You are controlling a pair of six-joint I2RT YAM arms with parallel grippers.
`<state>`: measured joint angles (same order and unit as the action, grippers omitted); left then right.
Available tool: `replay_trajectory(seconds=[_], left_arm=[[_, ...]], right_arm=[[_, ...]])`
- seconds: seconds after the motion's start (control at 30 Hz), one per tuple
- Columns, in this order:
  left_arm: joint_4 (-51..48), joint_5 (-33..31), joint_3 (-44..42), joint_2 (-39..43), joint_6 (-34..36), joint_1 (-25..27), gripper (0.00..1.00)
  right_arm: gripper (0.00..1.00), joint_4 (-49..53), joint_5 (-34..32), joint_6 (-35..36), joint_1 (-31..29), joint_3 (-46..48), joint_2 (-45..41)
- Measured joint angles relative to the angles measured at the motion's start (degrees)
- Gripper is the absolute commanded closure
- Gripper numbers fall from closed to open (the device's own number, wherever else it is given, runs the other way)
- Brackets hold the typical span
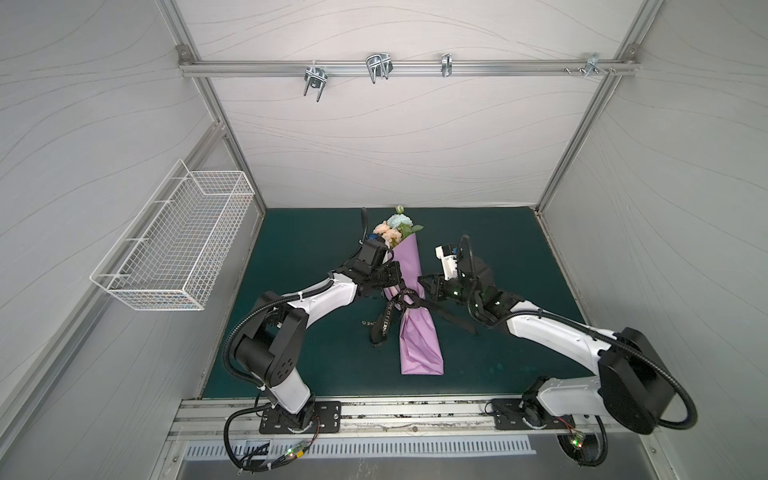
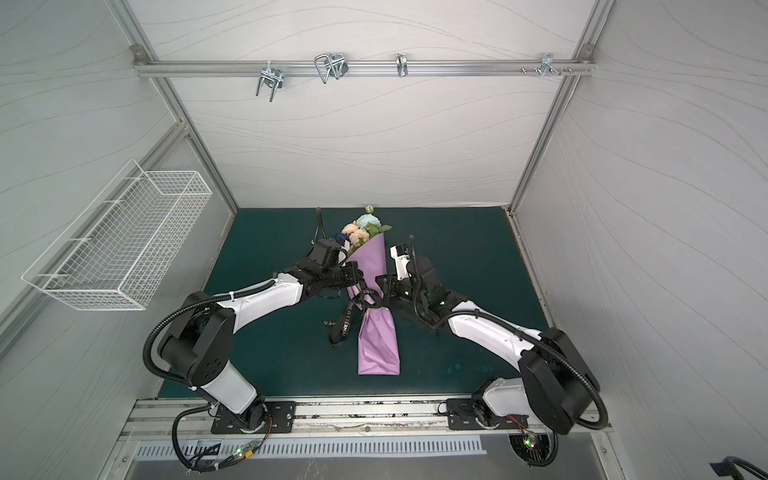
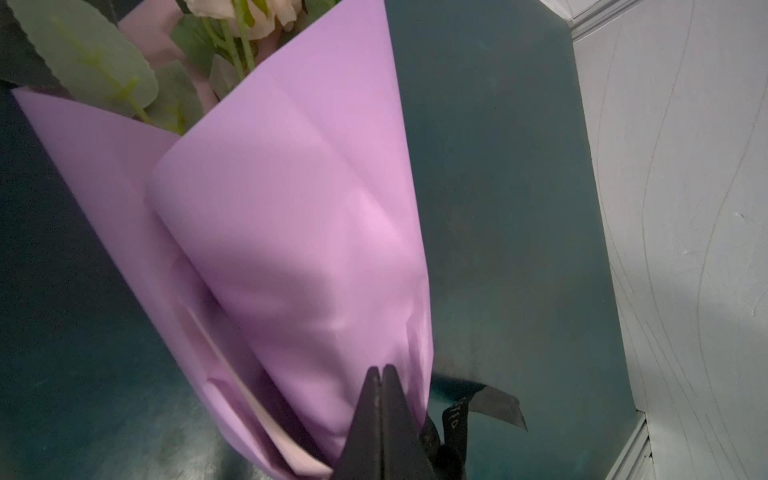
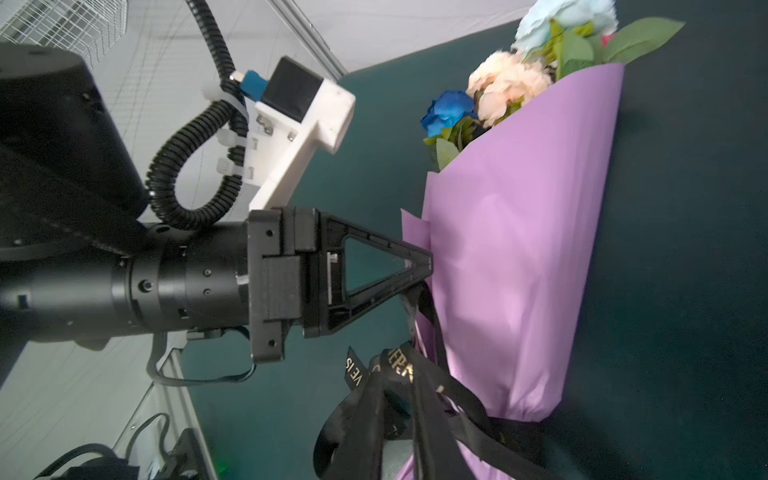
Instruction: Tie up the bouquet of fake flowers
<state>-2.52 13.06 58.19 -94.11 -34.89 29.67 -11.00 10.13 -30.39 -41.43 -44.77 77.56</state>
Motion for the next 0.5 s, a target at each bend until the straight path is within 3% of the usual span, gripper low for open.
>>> replay_trajectory(seconds=[0.23, 0.5], left_arm=[[0.2, 0.3, 0.4, 0.0, 0.0, 0.1, 1.00], [0.7, 1.4, 0.7, 0.0, -0.5, 0.1, 1.00]], right_arm=[[0.82, 6.2, 6.7, 0.0, 0.2, -5.2, 6.6], [0.81, 7.4, 8.8, 0.0, 0.2, -6.9, 11.0]])
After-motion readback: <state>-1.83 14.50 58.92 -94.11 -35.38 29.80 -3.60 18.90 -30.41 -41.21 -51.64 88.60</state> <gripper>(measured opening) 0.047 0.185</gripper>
